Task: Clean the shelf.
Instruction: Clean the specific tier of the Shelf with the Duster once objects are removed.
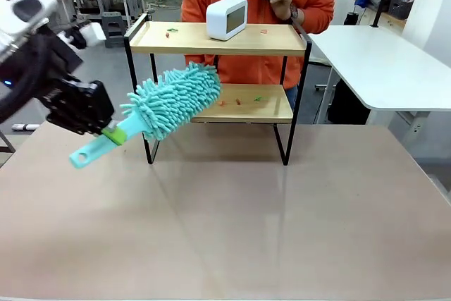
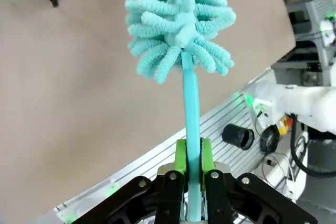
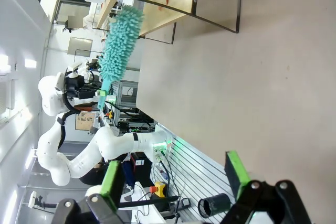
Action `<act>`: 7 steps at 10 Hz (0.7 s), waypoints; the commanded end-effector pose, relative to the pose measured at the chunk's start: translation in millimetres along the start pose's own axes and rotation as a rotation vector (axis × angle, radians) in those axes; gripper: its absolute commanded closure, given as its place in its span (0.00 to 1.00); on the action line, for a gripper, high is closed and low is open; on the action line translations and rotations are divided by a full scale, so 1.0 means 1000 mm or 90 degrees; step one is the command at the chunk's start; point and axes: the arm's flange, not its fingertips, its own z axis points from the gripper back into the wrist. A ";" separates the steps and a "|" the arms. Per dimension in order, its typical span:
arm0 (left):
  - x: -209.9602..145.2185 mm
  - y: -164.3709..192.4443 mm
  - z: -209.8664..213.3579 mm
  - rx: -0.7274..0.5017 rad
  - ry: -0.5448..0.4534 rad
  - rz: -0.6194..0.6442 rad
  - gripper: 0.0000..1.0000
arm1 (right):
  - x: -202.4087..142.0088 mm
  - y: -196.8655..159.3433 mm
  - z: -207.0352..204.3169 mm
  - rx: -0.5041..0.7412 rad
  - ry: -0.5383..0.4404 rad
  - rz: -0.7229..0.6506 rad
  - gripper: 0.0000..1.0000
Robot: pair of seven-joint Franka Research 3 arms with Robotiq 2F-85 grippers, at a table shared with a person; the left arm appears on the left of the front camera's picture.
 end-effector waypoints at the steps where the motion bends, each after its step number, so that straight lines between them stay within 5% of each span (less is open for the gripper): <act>1: 0.027 -0.002 -0.013 0.030 -0.011 0.061 0.88 | 0.002 0.001 -0.001 0.011 -0.008 0.018 0.00; 3: 0.048 -0.005 -0.026 0.076 -0.087 0.108 0.88 | 0.002 0.001 -0.001 0.011 -0.008 0.018 0.00; 7: 0.074 -0.004 -0.057 0.109 -0.071 0.129 0.88 | 0.002 0.001 -0.001 0.011 -0.008 0.018 0.00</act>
